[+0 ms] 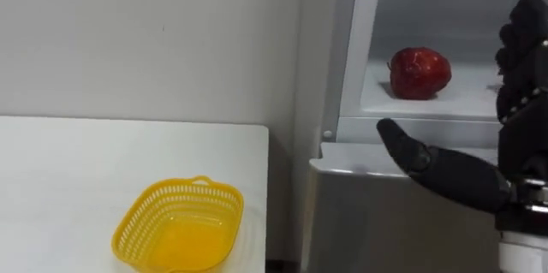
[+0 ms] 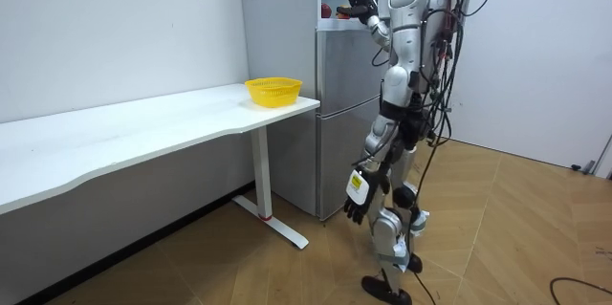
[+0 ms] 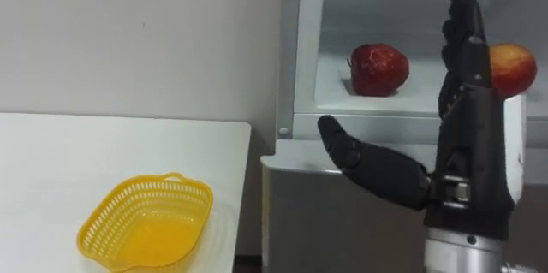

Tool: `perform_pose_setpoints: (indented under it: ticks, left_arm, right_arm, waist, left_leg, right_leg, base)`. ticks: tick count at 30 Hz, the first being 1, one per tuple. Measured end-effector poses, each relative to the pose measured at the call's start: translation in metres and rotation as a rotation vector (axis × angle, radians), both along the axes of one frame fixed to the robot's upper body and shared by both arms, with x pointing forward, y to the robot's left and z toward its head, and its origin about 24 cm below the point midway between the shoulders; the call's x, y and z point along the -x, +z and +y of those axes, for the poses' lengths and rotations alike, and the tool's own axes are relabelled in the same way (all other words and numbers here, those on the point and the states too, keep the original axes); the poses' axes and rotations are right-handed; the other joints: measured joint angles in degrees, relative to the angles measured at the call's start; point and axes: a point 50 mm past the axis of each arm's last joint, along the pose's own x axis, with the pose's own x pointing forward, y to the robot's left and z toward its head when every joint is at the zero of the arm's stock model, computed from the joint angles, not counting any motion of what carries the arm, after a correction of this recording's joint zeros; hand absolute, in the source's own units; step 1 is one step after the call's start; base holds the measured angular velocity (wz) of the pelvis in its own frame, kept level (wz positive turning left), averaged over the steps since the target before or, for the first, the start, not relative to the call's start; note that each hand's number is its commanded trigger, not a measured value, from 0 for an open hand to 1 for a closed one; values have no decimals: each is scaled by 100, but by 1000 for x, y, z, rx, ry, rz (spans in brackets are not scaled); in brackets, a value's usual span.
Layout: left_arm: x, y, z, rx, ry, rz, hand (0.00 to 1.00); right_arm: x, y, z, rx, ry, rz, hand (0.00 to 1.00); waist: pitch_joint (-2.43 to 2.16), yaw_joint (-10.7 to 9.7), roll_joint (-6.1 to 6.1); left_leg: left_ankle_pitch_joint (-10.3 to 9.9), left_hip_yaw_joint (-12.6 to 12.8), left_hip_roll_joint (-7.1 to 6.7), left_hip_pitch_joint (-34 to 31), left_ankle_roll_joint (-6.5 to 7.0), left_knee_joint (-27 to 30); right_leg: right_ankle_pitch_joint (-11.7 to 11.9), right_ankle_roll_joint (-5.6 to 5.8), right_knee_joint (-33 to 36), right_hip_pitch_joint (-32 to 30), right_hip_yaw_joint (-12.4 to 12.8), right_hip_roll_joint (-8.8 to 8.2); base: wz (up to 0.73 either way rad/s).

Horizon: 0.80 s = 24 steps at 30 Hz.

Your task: Retrieve from the upper fridge

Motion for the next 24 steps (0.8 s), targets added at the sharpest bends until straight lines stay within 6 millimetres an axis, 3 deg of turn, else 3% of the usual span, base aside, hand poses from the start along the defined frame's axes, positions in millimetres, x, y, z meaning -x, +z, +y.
perform_pose_setpoints:
  ticks: [11,24]
  left_arm:
    - [6,0,2,-2,8,46,0]
    - [2,0,1,-2,-13,46,0]
  right_arm:
    - [-9,12,-19,12,-112,-29,0]
    - [-25,8,-26,22,-134,38,0]
  waist:
    - [-54,56,-120]
    - [-9,141,-39]
  left_leg:
    - [1,-126,-30,-36,2,114]
    - [1,-145,-30,-42,2,123]
  right_leg:
    - [-7,7,-1,20,-187,-54]
    - [-5,4,-6,27,-224,-57]
  base:
    - [6]
    - [1]
